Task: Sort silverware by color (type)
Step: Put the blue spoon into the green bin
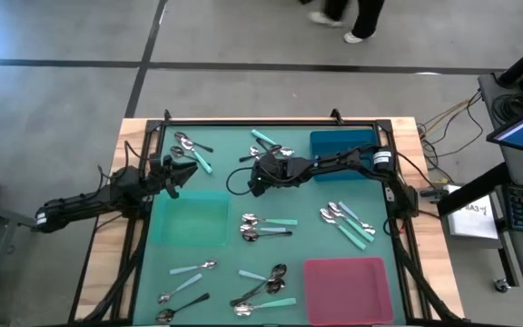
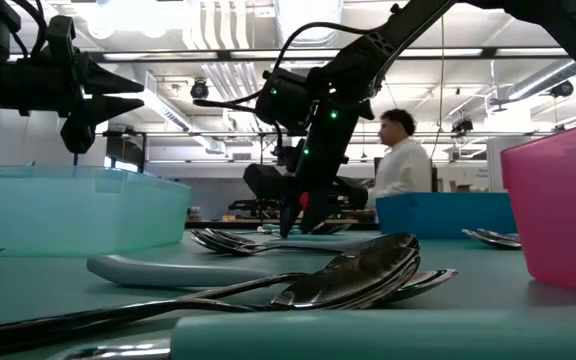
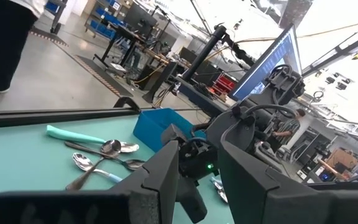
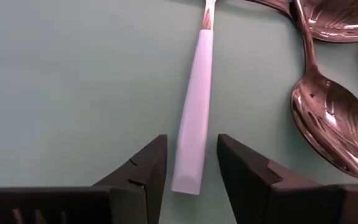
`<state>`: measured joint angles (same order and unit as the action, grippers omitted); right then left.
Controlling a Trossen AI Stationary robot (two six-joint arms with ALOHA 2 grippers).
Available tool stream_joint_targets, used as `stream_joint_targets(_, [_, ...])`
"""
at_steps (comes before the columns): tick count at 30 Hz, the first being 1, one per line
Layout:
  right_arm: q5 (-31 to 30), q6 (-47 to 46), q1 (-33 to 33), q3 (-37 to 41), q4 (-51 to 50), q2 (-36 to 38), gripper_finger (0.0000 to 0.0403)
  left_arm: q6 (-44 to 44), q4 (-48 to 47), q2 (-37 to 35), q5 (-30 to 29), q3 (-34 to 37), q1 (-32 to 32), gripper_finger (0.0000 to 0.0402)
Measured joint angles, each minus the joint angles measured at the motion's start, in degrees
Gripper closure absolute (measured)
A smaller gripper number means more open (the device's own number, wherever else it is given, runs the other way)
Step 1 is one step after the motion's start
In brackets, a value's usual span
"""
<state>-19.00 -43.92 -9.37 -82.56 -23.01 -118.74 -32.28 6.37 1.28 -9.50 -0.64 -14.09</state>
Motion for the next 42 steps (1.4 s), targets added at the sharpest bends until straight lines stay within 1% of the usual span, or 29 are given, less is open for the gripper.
stream_joint_targets(3, [0.1,0.4,0.0,0.0,0.0,-0.1,0.0272,0.0,0.0,0.0,0.0,0.0,0.0,0.0303])
stream_joint_targets(6, [-0.1,1.0,0.0,0.0,-0.2,0.1,0.0286,0.0,0.0,0.0,0.0,0.0,0.0,0.0303])
stream_joint_targets(13, [-0.1,4.5,-0.2,0.0,0.0,0.1,0.0360,0.0,0.0,0.0,0.0,0.0,0.0,0.0303])
stream_joint_targets(29, [0.6,14.4,-0.4,0.4,0.1,2.1,0.0360,0.0,0.0,0.0,0.0,0.0,0.0,0.0303])
stream_joint_targets(39, [0.4,17.6,-0.4,0.3,0.7,4.7,0.0360,0.0,0.1,0.0,0.0,0.0,0.0,0.0303])
stream_joint_targets(42, [0.2,17.8,-0.4,0.3,1.1,6.3,0.0360,1.0,0.9,0.0,-1.0,0.0,0.0,0.0303])
